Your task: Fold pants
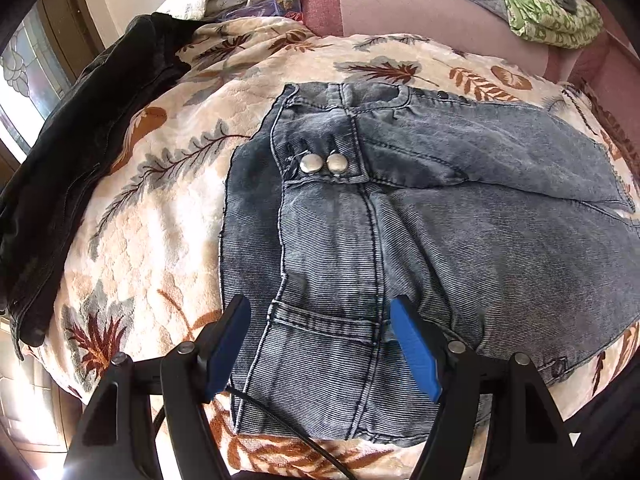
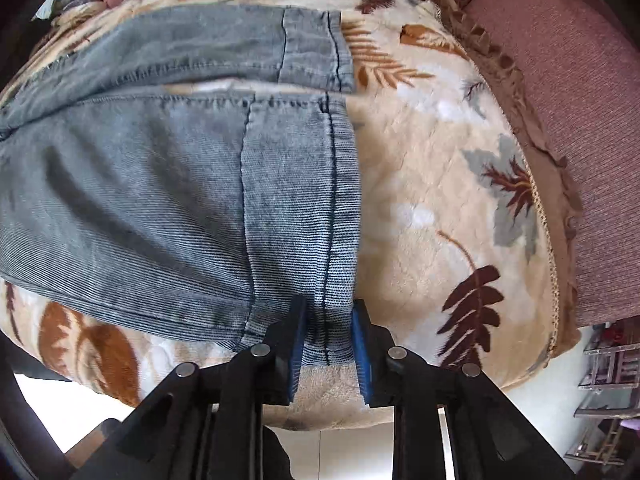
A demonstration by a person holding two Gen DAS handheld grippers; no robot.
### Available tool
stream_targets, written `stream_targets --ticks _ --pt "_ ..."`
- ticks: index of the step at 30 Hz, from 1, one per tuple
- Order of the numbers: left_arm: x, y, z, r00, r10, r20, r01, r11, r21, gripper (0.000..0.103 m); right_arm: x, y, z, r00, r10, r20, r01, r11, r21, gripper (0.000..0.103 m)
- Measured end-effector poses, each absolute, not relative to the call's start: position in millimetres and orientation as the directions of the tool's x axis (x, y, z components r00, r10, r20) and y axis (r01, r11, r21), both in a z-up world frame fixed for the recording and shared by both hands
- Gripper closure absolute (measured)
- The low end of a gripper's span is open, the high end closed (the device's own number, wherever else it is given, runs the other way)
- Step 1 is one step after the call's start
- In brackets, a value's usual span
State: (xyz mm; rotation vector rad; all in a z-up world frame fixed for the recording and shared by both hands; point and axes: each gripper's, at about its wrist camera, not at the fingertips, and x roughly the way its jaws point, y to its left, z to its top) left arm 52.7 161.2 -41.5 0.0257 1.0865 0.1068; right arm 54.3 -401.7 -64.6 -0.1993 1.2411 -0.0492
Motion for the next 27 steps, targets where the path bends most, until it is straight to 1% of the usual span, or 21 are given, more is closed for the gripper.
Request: stream_targets --ticks 2,5,6,7,8,9,11,12,13,14,15,17,18,20,21,22,23,24,26,27 --pt "52.3 155.2 -33.3 0.480 0.089 -0.873 -0.058 0.996 0.070 0.030 52.7 -413.4 -47.3 0.340 -0.063 -0.938 -0.023 0.997 -0.075 0.068" --pt "56.6 145.7 -27.2 0.505 0.063 -0.861 -0.032 0.998 0.054 0.029 55.4 -421.7 -13.3 0.430 -0.063 -0.901 0.036 0.998 -0.052 0.066" --pt "60.2 143.0 -30.3 0.498 0.052 -0.865 -0.025 0.999 0.046 0.029 58.8 -421.2 -2.9 0.463 -0.033 -0.886 0.040 0.999 -0.017 0.065" --pt "64.7 140.7 -36.7 0.484 0.049 -0.874 -0.021 0.999 0.044 0.029 63.2 -421.5 4.1 0.487 0.021 -0.873 0.035 0.998 0.044 0.056" --pt "68.6 138.0 -45.7 0.462 0.061 -0.885 -0.021 0.998 0.058 0.029 71.0 -420.0 7.8 0.495 0.093 -0.864 0.023 0.993 0.120 0.050" --pt "71.3 135.8 -55.7 0.441 0.079 -0.894 -0.019 0.997 0.079 0.029 84.1 -418.4 7.1 0.498 0.183 -0.848 0.004 0.977 0.214 0.040" --pt "72.0 132.8 -72.3 0.421 0.095 -0.902 -0.015 0.995 0.098 0.027 102.9 -417.6 -5.8 0.485 0.336 -0.807 -0.005 0.924 0.381 0.039" --pt "69.7 135.2 -72.4 0.444 0.088 -0.892 -0.025 0.996 0.085 0.024 113.4 -420.0 -18.8 0.468 0.370 -0.803 0.020 0.903 0.428 0.039" --pt "69.2 137.6 -72.6 0.444 0.079 -0.892 -0.028 0.997 0.075 0.023 121.4 -419.5 -36.9 0.438 0.361 -0.823 0.065 0.901 0.429 0.039" --pt "70.1 140.2 -72.5 0.440 0.065 -0.896 -0.026 0.998 0.060 0.023 131.1 -423.1 -59.5 0.389 0.314 -0.866 0.117 0.916 0.385 0.039" --pt "71.0 142.5 -72.0 0.434 0.054 -0.899 -0.027 0.999 0.047 0.023 137.2 -430.6 -77.9 0.359 0.309 -0.881 0.164 0.908 0.386 0.044" --pt "71.6 144.2 -70.6 0.427 0.047 -0.903 -0.026 0.999 0.040 0.023 134.0 -442.7 -68.9 0.420 0.366 -0.831 0.204 0.854 0.479 0.045" --pt "71.2 143.9 -69.9 0.428 0.049 -0.903 -0.023 0.999 0.043 0.023 130.9 -443.9 -58.4 0.443 0.382 -0.811 0.189 0.844 0.502 0.045" --pt "72.4 141.3 -71.5 0.428 0.055 -0.902 -0.022 0.998 0.051 0.023 123.4 -445.3 -42.0 0.497 0.370 -0.785 0.158 0.851 0.501 0.043" --pt "72.6 141.4 -71.8 0.429 0.057 -0.902 -0.027 0.998 0.050 0.023 121.5 -447.4 -44.0 0.504 0.348 -0.790 0.165 0.859 0.484 0.035" --pt "72.8 141.3 -71.9 0.427 0.059 -0.902 -0.034 0.998 0.049 0.022 123.1 -449.9 -57.4 0.473 0.312 -0.824 0.196 0.874 0.444 0.023" --pt "73.2 141.1 -71.3 0.422 0.059 -0.905 -0.037 0.998 0.048 0.022 129.2 -453.9 -78.8 0.388 0.286 -0.876 0.234 0.889 0.394 0.021" --pt "74.0 141.9 -69.6 0.417 0.056 -0.907 -0.036 0.998 0.045 0.022 130.1 -456.8 -85.5 0.391 0.305 -0.868 0.232 0.880 0.414 0.022" --pt "75.2 145.2 -61.6 0.421 0.026 -0.907 -0.035 0.999 0.012 0.022 130.0 -455.9 -63.1 0.425 0.315 -0.849 0.227 0.870 0.437 0.023" --pt "75.2 149.2 -54.1 0.438 0.005 -0.899 -0.039 0.999 -0.013 0.022 131.2 -452.6 -50.5 0.449 0.334 -0.829 0.190 0.870 0.454 0.023"
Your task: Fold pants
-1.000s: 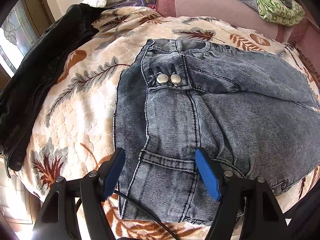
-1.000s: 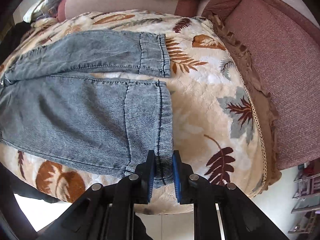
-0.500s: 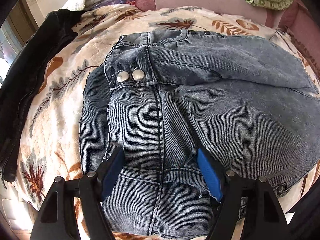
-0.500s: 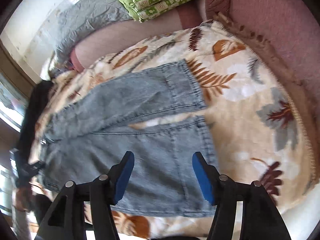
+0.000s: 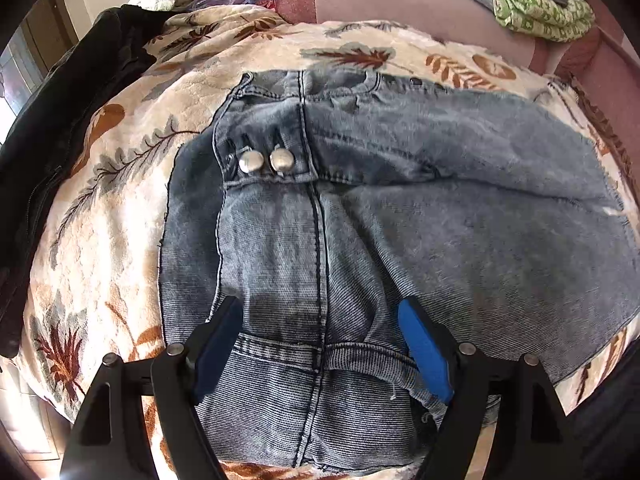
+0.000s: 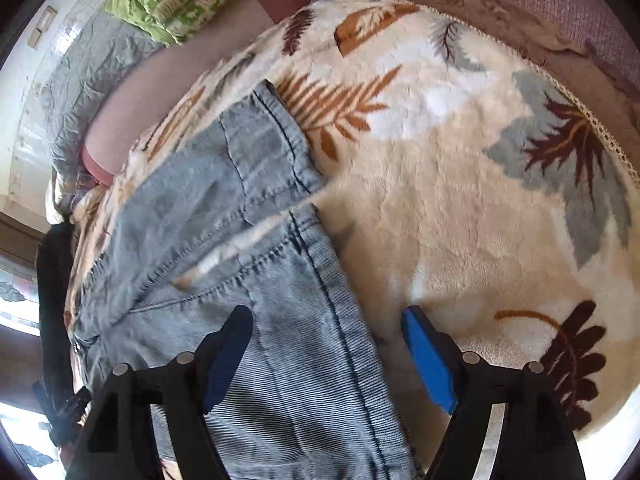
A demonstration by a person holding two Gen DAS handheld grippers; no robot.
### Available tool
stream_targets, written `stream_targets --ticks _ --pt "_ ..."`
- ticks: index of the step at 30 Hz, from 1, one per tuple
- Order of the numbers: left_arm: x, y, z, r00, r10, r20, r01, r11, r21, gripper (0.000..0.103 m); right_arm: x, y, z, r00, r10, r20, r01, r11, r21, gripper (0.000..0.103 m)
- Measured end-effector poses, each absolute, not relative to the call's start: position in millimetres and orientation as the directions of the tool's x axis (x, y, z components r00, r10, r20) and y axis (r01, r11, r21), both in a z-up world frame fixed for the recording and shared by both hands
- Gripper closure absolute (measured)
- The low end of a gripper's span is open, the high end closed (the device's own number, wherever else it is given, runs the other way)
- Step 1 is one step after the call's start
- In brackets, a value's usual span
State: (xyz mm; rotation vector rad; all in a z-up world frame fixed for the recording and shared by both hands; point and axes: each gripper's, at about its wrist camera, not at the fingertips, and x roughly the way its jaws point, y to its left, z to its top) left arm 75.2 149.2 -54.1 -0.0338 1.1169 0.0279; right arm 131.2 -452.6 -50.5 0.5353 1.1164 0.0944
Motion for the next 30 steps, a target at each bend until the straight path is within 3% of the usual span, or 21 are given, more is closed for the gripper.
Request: stream_targets --ticks 4,11,15,17,19,23,25,26,28,30 --pt "97.0 181.3 -21.2 0.511 -0.061 -0.857 -0.108 0.985 -0.134 0.022 155.3 -446.2 -22.1 0.490 0.292 -0.821 0.118 0.911 0.395 0.023" --pt "200.1 235.9 -9.8 0.528 -0.209 -0.823 -0.227 0.899 -0.373 0.023 229.2 -459.1 -25.8 0.496 0.284 -0.821 0.161 0.898 0.408 0.023" --pt "254.9 245.5 -23.3 0.504 -0.193 -0.842 -0.273 0.889 -0.367 0.024 269.2 -447.2 -33.1 0.467 0.276 -0.840 0.128 0.919 0.373 0.023" --pt "273.2 246.1 -31.6 0.490 -0.171 -0.855 -0.282 0.897 -0.341 0.032 285.0 -445.4 -36.8 0.457 0.269 -0.848 0.129 0.923 0.362 0.023" --pt "287.9 246.5 -41.2 0.466 -0.169 -0.868 -0.292 0.897 -0.332 0.047 297.8 -446.2 -41.4 0.452 0.254 -0.855 0.137 0.928 0.347 0.023" --pt "301.6 241.5 -55.1 0.444 -0.166 -0.880 -0.286 0.905 -0.315 0.056 321.2 -448.1 -51.7 0.430 0.247 -0.868 0.142 0.932 0.335 0.024" --pt "304.5 236.9 -57.5 0.446 -0.160 -0.880 -0.268 0.915 -0.302 0.071 331.2 -449.3 -55.7 0.428 0.237 -0.872 0.144 0.935 0.324 0.030" --pt "305.1 234.6 -58.5 0.446 -0.155 -0.882 -0.260 0.920 -0.293 0.073 336.1 -450.6 -57.3 0.429 0.241 -0.871 0.147 0.932 0.330 0.033" --pt "306.8 231.1 -63.9 0.440 -0.148 -0.885 -0.247 0.928 -0.278 0.075 345.4 -451.6 -61.5 0.426 0.250 -0.869 0.154 0.927 0.343 0.051" --pt "308.4 231.2 -67.7 0.437 -0.145 -0.888 -0.250 0.929 -0.274 0.077 354.6 -447.1 -68.6 0.407 0.249 -0.879 0.147 0.932 0.332 0.054"
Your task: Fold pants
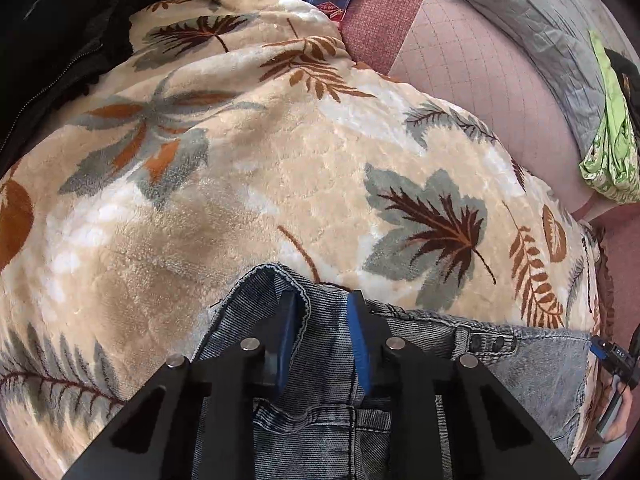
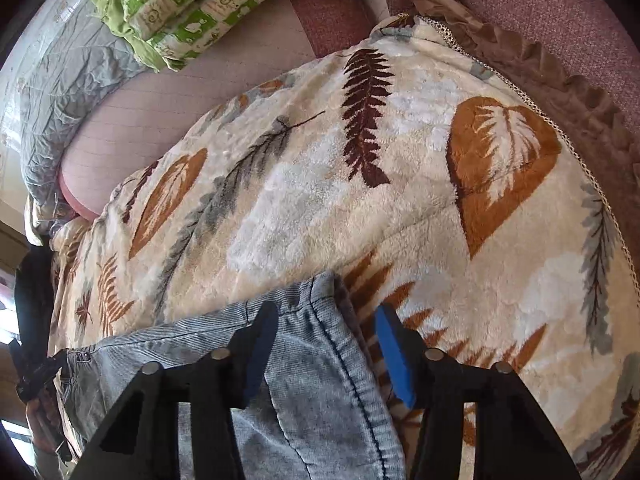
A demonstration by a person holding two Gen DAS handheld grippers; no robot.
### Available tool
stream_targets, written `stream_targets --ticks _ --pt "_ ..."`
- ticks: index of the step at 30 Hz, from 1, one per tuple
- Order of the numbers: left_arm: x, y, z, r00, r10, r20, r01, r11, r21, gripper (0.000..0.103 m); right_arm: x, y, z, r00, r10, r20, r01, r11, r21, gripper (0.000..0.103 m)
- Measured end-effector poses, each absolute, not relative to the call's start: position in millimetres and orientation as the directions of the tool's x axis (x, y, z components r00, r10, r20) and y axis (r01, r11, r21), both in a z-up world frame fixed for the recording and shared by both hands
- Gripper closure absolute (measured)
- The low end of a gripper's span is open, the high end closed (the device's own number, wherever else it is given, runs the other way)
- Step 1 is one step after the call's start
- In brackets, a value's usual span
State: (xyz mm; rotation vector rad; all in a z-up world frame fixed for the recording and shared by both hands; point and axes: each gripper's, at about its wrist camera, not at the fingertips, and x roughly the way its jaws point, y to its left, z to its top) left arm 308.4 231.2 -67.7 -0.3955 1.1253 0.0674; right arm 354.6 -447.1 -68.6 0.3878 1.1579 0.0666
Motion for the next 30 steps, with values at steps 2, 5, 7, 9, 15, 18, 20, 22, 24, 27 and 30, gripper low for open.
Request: stream_targets --ticks 2,5,7,9,15,18,20,22,24,27,30 --pt "309.7 232.6 -67.7 0.441 -0.145 -0.885 -0.259 0.924 -0.281 0.077 361.9 -443.7 -73.1 0.411 0.257 -0.875 0.138 0.931 0.338 0.056" --pt "312.0 232.6 -68.4 0.440 -0.142 -0.887 -0.263 0.924 -0.278 0.077 370.6 -438.4 -79.4 0.406 0.251 -0.879 0.132 0.935 0.328 0.063" --pt "313.8 231.9 -68.4 0.436 -0.122 -0.892 -0.267 0.928 -0.258 0.092 370.8 -434.4 -79.1 0.413 0.231 -0.881 0.116 0.946 0.302 0.080" --pt "315.8 233.1 -69.0 0.429 -0.101 -0.898 -0.276 0.932 -0.236 0.098 367.2 -432.1 -73.0 0.435 0.224 -0.872 0.101 0.951 0.294 0.084" --pt "310.6 233.4 -53.2 0.461 -0.114 -0.880 -0.281 0.922 -0.266 0.100 353.6 -430.1 -38.9 0.513 0.203 -0.834 0.080 0.956 0.282 0.085" --pt "305.3 231.1 -36.4 0.488 -0.125 -0.864 -0.262 0.923 -0.282 0.100 348.4 -429.9 -27.0 0.528 0.203 -0.825 0.083 0.954 0.288 0.085" --pt "298.9 231.6 -23.9 0.511 -0.140 -0.848 -0.253 0.918 -0.304 0.100 342.1 -429.3 -16.0 0.545 0.205 -0.813 0.078 0.953 0.293 0.085" --pt "290.4 232.6 -10.9 0.536 -0.150 -0.831 -0.242 0.916 -0.321 0.101 336.3 -428.7 -6.0 0.562 0.212 -0.799 0.076 0.949 0.305 0.085" --pt "280.2 233.0 0.6 0.556 -0.162 -0.815 -0.231 0.912 -0.339 0.101 326.8 -430.6 2.9 0.576 0.223 -0.786 0.076 0.944 0.323 0.085" --pt "265.9 231.0 11.9 0.568 -0.167 -0.806 -0.213 0.916 -0.340 0.101 312.0 -434.2 12.8 0.587 0.232 -0.776 0.076 0.938 0.339 0.085" --pt "256.1 231.3 19.1 0.578 -0.165 -0.799 -0.212 0.915 -0.343 0.101 299.0 -437.0 19.0 0.592 0.237 -0.771 0.081 0.934 0.349 0.085"
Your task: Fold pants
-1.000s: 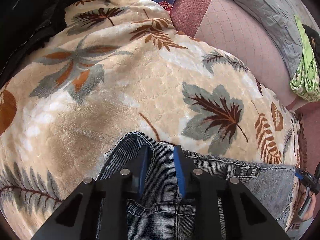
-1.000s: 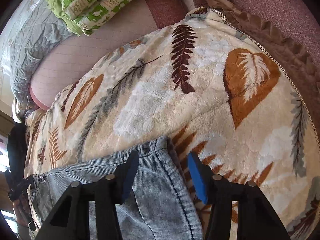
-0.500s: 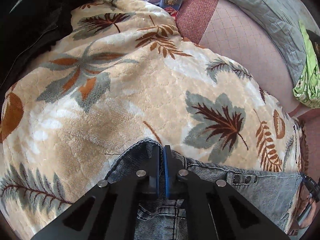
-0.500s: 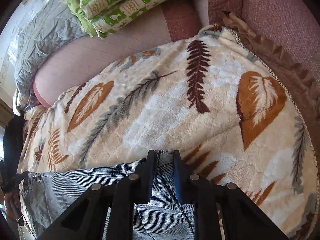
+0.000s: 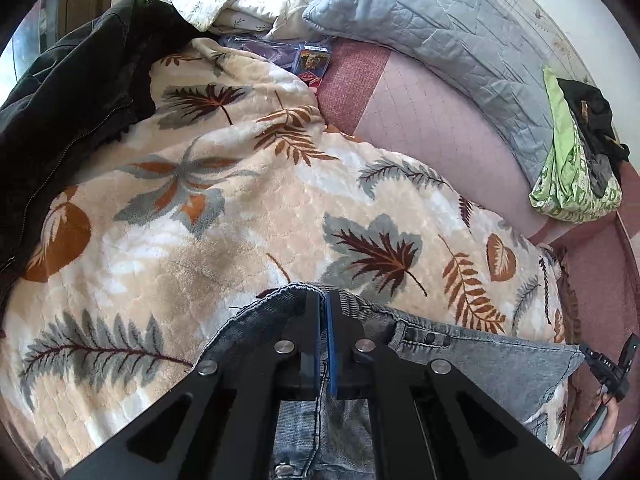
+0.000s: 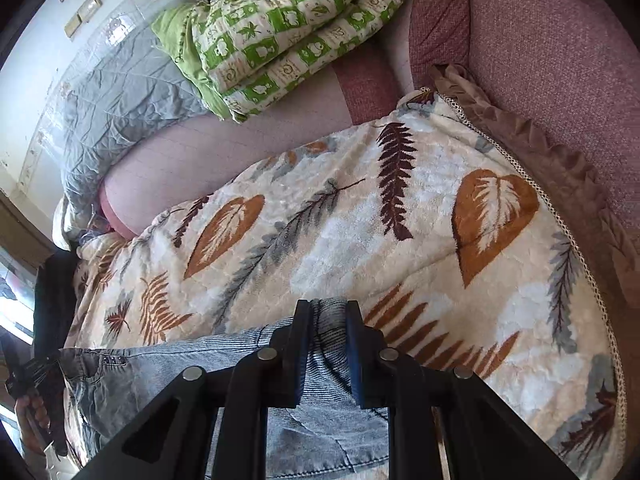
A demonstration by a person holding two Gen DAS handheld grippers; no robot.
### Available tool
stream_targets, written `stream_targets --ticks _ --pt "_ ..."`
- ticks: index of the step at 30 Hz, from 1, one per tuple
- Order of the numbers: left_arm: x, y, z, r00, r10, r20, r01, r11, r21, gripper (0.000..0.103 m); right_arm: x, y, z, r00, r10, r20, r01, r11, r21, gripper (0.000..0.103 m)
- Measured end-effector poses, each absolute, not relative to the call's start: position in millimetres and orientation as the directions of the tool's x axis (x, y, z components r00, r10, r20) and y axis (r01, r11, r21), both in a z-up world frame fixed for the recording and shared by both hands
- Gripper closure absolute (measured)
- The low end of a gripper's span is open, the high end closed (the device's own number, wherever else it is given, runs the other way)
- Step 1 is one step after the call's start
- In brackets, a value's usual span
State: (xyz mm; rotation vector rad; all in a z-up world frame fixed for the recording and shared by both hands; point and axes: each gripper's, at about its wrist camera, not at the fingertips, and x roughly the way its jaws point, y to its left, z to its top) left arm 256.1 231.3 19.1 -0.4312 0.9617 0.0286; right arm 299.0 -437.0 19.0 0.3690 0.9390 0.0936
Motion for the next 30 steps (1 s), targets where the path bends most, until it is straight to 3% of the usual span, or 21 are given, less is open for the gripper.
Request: stream_targets --ticks 14,20,23,26,28,30 --pt "142.8 237.5 54.7 0.666 -0.263 -0.698 -0.104 0.894 -0.436 0.101 211.6 -449.6 69.2 0.663 0.309 -0.682 -0.016 0.916 0.401 0.085" --pt "43.4 255.9 44.3 0.683 -0.331 -0.651 -0.033 0.876 -0.481 0.100 120.8 -468.5 44.3 0.631 0.406 -0.661 -0.115 0.892 0.438 0.085" --pt "6.1 260.6 18.6 0.625 -0.357 -0.694 -0.010 0.885 -0.465 0.100 73.8 -471.2 2.6 0.546 0.455 -0.703 -0.157 0.880 0.448 0.085" --pt "-12.9 266.2 -18.7 0.510 -0.334 -0.793 -0.043 0.910 -0.411 0.100 45.3 -466.9 -55.3 0.385 0.453 -0.804 -0.139 0.890 0.435 0.079" --pt "-18.6 269.5 -38.0 0.437 -0.237 -0.867 -0.095 0.947 -0.307 0.100 34.4 -468.0 -77.4 0.325 0.461 -0.825 -0.121 0.886 0.447 0.065" --pt "-20.0 274.4 -42.3 0.405 -0.171 -0.898 -0.138 0.960 -0.245 0.100 29.5 -474.2 -75.4 0.352 0.480 -0.804 -0.101 0.873 0.477 0.060"
